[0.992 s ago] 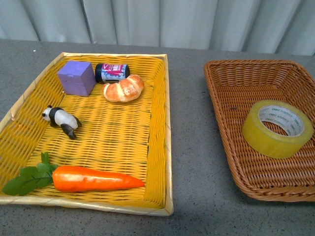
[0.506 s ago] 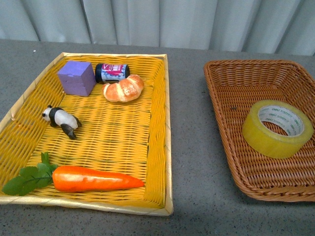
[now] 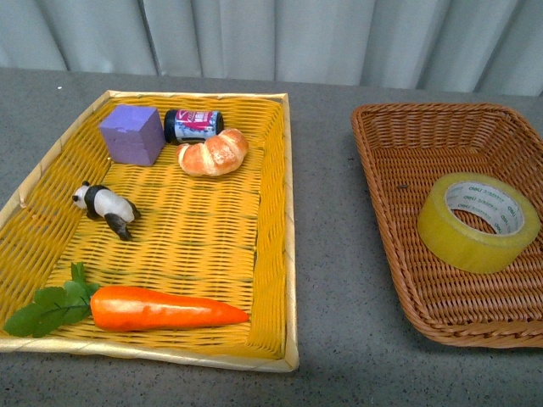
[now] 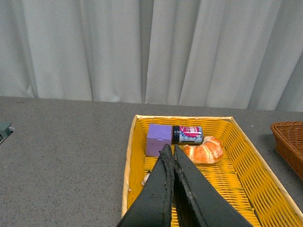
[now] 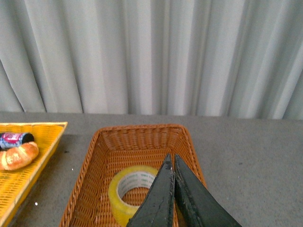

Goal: Move tape to another basket

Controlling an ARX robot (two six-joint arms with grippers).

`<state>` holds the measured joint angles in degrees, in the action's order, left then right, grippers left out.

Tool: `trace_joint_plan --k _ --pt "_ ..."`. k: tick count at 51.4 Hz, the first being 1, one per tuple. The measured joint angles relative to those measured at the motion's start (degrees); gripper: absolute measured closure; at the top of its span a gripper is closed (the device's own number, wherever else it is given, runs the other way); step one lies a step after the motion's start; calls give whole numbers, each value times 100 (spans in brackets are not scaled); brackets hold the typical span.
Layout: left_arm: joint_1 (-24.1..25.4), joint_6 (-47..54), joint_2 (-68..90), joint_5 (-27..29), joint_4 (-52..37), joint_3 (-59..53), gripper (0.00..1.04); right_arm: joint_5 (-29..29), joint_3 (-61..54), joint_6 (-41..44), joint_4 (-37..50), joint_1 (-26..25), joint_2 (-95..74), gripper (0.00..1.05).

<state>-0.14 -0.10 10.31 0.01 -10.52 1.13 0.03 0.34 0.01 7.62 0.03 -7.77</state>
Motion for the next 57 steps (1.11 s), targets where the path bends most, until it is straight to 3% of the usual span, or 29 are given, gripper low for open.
trace_joint_plan --k 2,5,16,23,28,42,45,57 --pt "0 0 -245 4 275 0 101 7 -2 2 -625 0 452 104" --pt "0 0 -817 0 984 0 101 2 -2 2 -726 0 726 104" --pt "0 -2 -1001 0 1045 0 98 4 -2 7 -754 0 748 103" --pt "0 -2 -1005 0 1045 0 75 2 -2 7 -754 0 756 82" --pt "0 -2 -1005 0 1045 0 51 2 -2 7 -752 0 756 58" --pt "0 -2 -1005 0 1045 0 6 2 -2 4 -752 0 756 14" --pt "0 0 -1005 0 1045 0 6 2 -2 0 -752 0 756 7" --pt "0 0 -1005 0 1045 0 6 4 -2 2 -754 0 756 9"
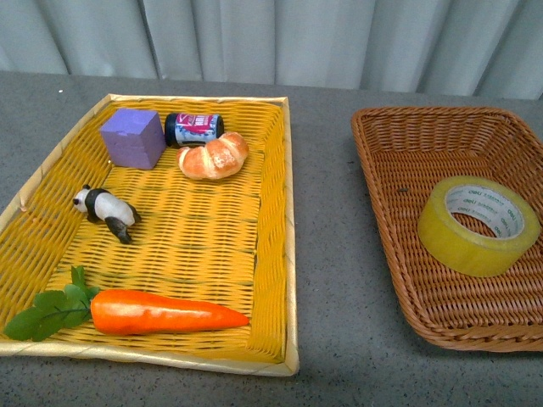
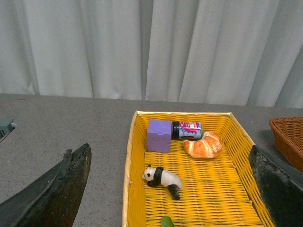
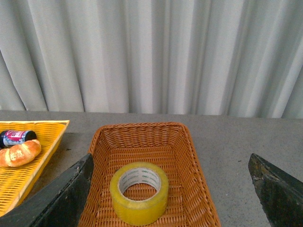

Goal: Move tape to another basket

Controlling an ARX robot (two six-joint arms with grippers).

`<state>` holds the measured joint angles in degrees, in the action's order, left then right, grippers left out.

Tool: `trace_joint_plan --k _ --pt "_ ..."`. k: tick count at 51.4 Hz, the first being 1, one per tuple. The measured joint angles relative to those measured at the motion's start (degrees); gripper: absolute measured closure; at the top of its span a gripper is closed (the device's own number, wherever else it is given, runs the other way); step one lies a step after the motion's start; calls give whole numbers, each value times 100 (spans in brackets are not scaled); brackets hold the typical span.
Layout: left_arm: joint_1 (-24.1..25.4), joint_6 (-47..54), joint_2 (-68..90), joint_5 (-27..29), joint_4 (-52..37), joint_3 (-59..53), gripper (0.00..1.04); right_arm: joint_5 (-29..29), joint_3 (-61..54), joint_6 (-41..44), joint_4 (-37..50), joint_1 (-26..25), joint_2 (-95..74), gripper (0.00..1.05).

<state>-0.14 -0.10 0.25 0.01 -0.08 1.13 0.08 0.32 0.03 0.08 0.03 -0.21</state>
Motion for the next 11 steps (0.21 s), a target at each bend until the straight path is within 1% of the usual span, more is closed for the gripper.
trace_joint_plan --k 11 --pt "0 0 0 0 0 0 6 -2 0 0 0 0 0 9"
